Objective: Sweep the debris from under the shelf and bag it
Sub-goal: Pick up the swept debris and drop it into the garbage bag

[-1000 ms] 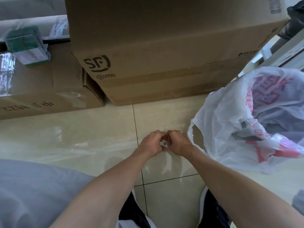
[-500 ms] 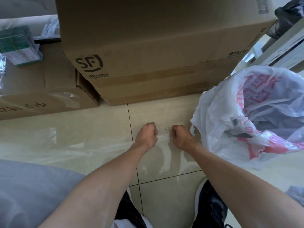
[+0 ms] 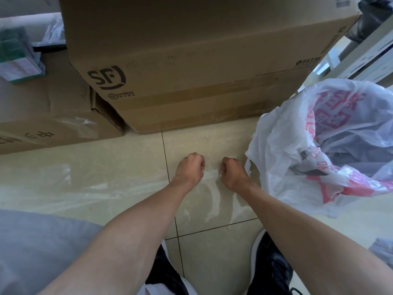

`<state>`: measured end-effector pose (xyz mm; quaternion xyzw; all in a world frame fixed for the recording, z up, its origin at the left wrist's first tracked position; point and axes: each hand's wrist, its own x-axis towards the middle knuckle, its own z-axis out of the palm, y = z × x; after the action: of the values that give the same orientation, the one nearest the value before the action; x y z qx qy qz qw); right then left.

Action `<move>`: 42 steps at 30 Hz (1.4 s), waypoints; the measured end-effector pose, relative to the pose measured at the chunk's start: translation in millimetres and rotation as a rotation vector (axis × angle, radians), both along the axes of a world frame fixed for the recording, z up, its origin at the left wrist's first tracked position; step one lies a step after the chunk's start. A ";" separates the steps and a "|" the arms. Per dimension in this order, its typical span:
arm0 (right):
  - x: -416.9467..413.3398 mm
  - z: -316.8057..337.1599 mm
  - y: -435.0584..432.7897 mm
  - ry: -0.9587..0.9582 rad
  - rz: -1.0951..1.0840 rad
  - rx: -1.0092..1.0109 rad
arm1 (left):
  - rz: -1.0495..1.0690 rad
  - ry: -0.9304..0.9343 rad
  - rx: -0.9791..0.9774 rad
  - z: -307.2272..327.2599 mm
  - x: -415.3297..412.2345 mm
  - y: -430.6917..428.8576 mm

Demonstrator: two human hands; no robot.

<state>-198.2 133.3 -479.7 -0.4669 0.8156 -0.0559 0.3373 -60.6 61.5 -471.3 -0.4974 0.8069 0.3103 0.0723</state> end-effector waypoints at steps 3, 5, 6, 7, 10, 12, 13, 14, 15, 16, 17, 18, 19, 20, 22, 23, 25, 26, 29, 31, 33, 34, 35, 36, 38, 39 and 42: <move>0.2 -0.1 1.8 -0.009 0.006 0.004 | -0.094 -0.087 -0.051 1.3 -4.4 6.0; 0.5 1.4 2.7 -0.019 0.018 0.011 | -0.118 -0.137 -0.071 1.5 -6.6 8.1; 0.6 3.4 3.2 -0.021 0.027 0.014 | -0.111 -0.157 -0.068 1.7 -6.5 8.3; 0.4 5.4 3.9 -0.019 0.033 0.015 | -0.095 -0.174 -0.060 2.2 -5.5 7.8; -1.9 14.7 6.1 -0.025 0.023 0.020 | -0.038 -0.197 -0.036 10.2 1.5 3.8; -4.3 26.1 5.5 -0.003 0.024 0.019 | -0.014 -0.187 -0.032 21.4 7.4 -1.7; -5.0 32.9 4.1 0.018 0.032 0.013 | 0.001 -0.181 -0.028 27.9 10.7 -5.0; -5.3 41.7 2.4 0.037 0.040 -0.002 | 0.021 -0.171 -0.027 36.5 13.9 -8.7; -5.7 51.3 -0.4 0.044 0.047 -0.018 | 0.040 -0.158 -0.034 45.3 16.6 -12.9; -6.2 61.6 -3.4 0.046 0.054 -0.033 | 0.054 -0.140 -0.045 54.5 18.7 -17.5; -7.1 72.3 -6.7 0.052 0.060 -0.046 | 0.063 -0.120 -0.056 63.8 19.7 -21.8; -9.0 82.9 -10.3 0.063 0.065 -0.061 | 0.067 -0.102 -0.064 73.0 20.0 -26.0; -11.8 94.7 -14.5 0.082 0.072 -0.075 | 0.073 -0.084 -0.073 82.6 19.7 -29.9; -15.4 106.2 -19.3 0.097 0.081 -0.090 | 0.087 -0.064 -0.077 92.0 18.8 -33.2; -24.4 133.0 -27.5 0.118 0.090 -0.128 | 0.126 -0.010 -0.086 111.5 14.7 -38.6; -29.8 147.7 -31.0 0.136 0.090 -0.149 | 0.140 0.015 -0.094 122.1 11.5 -41.1; -41.8 176.8 -34.5 0.184 0.085 -0.201 | 0.151 0.057 -0.100 145.8 2.0 -45.2; -48.9 189.9 -34.8 0.207 0.079 -0.231 | 0.147 0.085 -0.101 158.5 -3.9 -46.6; -75.0 226.9 -31.1 0.282 0.070 -0.306 | 0.115 0.191 -0.106 190.5 -28.6 -48.0; -95.9 249.3 -26.0 0.327 0.066 -0.310 | 0.081 0.248 -0.106 204.7 -50.7 -43.9; -116.4 268.6 -18.4 0.358 0.053 -0.275 | 0.035 0.290 -0.092 217.3 -76.6 -34.4; -126.1 276.2 -13.5 0.374 0.042 -0.247 | 0.007 0.312 -0.076 224.0 -90.1 -27.0; -135.4 282.3 -8.3 0.392 0.033 -0.197 | -0.025 0.332 -0.055 229.6 -103.6 -18.7; -143.6 287.7 -1.9 0.415 0.045 -0.155 | -0.057 0.354 -0.039 234.1 -117.0 -10.1; -159.1 291.8 11.5 0.467 0.055 -0.063 | -0.112 0.399 -0.036 237.1 -145.0 4.8; -165.3 291.9 19.2 0.478 0.060 -0.024 | -0.125 0.420 -0.039 237.0 -157.3 12.4; -180.3 285.8 40.3 0.517 0.075 0.023 | -0.164 0.452 -0.002 228.9 -189.7 34.0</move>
<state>-378.4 173.5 -193.9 -0.4915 0.8575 0.0871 0.1248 -250.3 95.5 -242.5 -0.3479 0.8406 0.4062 -0.0856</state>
